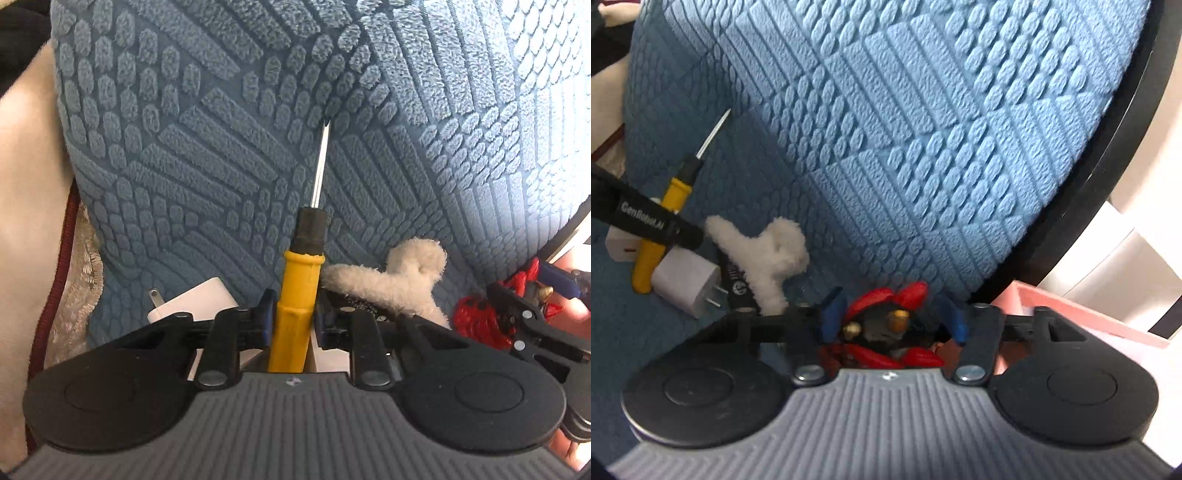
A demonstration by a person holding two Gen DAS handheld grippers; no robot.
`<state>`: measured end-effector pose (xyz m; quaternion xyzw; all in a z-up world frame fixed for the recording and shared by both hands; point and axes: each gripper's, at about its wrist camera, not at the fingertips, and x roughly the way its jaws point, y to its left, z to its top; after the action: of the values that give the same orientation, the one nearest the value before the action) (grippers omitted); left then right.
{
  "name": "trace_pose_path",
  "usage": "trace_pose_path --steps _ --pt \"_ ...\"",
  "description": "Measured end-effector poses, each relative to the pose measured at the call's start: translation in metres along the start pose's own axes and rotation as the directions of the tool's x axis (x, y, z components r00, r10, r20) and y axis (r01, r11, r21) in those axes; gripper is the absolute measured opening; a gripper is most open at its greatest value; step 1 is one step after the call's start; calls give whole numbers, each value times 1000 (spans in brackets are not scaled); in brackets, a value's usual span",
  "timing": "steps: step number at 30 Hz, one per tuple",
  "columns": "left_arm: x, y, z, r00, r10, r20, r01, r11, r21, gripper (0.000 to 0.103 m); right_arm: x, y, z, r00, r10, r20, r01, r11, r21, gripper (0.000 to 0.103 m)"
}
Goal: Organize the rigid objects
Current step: 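Close the left gripper on the yellow screwdriver while the right gripper grasps the red figurine, then lift the screwdriver with the left gripper while the right gripper lifts the figurine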
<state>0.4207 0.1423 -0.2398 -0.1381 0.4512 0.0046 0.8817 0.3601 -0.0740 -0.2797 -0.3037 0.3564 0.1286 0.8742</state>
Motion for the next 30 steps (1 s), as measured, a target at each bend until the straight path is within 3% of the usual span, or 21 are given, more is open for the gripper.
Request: trace_pose_path --steps 6,10,18,20,27,30 --pt "-4 5 -4 1000 -2 -5 2 1000 1 24 -1 0 -1 1000 30 6 -30 1000 6 47" --pt "-26 0 -12 1000 -14 -7 14 1000 -22 23 -12 -12 3 998 60 9 -61 998 36 36" --pt "-53 -15 -29 999 -47 -8 47 998 -35 22 -33 -31 6 991 132 15 -133 987 89 28" --pt "-65 -15 -36 998 -55 0 55 997 -53 21 -39 -35 6 988 153 17 -154 981 114 13" --pt "-96 -18 -54 995 -91 35 95 986 -135 21 -74 -45 -2 976 216 6 -214 959 184 13" --pt "-103 -27 -63 994 -103 27 106 986 -129 21 -87 -46 -6 974 228 8 -225 956 188 13"
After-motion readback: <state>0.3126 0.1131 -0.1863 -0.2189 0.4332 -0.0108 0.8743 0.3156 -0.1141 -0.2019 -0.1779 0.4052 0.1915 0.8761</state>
